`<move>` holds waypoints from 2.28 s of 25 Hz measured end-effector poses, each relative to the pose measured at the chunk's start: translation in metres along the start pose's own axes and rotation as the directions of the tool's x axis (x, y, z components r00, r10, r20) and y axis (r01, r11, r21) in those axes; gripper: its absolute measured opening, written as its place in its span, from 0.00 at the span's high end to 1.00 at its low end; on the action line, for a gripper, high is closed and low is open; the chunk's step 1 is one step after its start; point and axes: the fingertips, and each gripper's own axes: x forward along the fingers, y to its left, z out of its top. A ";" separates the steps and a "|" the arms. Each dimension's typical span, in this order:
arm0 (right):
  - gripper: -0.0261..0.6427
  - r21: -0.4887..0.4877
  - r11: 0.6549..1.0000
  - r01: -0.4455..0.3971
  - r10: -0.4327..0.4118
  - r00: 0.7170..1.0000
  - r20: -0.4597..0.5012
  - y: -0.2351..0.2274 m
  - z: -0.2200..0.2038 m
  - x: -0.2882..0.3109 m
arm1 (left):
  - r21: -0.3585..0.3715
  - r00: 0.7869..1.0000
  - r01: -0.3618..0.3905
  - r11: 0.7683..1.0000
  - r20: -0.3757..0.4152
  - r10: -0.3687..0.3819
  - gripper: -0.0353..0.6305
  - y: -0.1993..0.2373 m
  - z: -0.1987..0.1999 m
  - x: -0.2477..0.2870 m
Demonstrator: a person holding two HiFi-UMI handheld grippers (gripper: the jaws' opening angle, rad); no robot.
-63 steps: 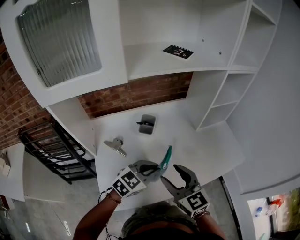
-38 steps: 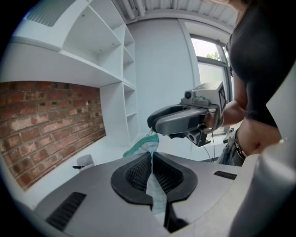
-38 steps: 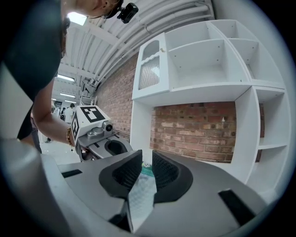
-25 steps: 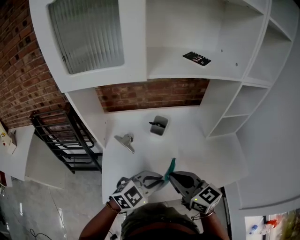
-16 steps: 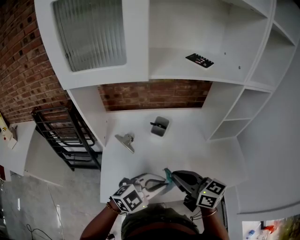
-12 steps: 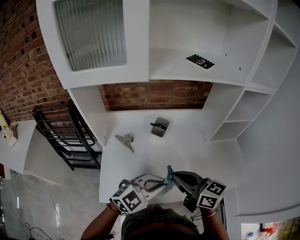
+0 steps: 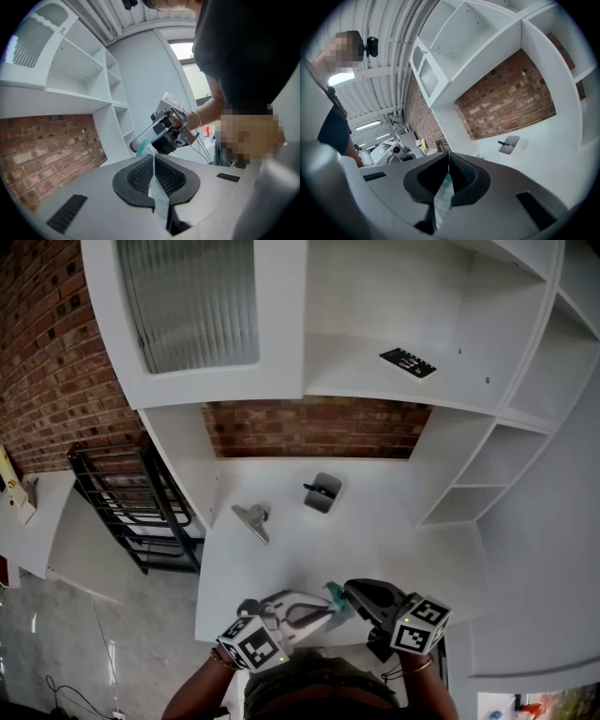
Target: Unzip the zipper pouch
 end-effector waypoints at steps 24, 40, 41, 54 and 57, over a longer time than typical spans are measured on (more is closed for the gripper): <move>0.95 -0.073 0.986 0.148 -0.152 0.987 -0.048 -0.048 -0.002 -0.005 | -0.074 0.999 -0.030 0.997 0.009 0.031 0.93 0.011 -0.008 -0.014; 0.95 -0.101 0.974 0.203 -0.209 0.977 -0.049 -0.068 0.001 -0.011 | -0.150 0.996 -0.070 0.986 0.042 0.078 0.93 0.014 -0.007 -0.027; 0.95 -0.100 0.973 0.206 -0.211 0.976 -0.048 -0.069 0.002 -0.012 | -0.154 0.995 -0.072 0.985 0.052 0.081 0.93 0.015 -0.006 -0.029; 0.95 -0.126 0.961 0.247 -0.254 0.966 -0.040 -0.087 0.004 -0.019 | -0.235 0.989 -0.102 0.967 0.076 0.123 0.93 0.022 -0.011 -0.037; 0.95 -0.104 0.964 0.246 -0.250 0.968 -0.032 -0.093 0.005 -0.022 | -0.254 0.988 -0.108 0.961 0.081 0.132 0.93 0.025 -0.014 -0.037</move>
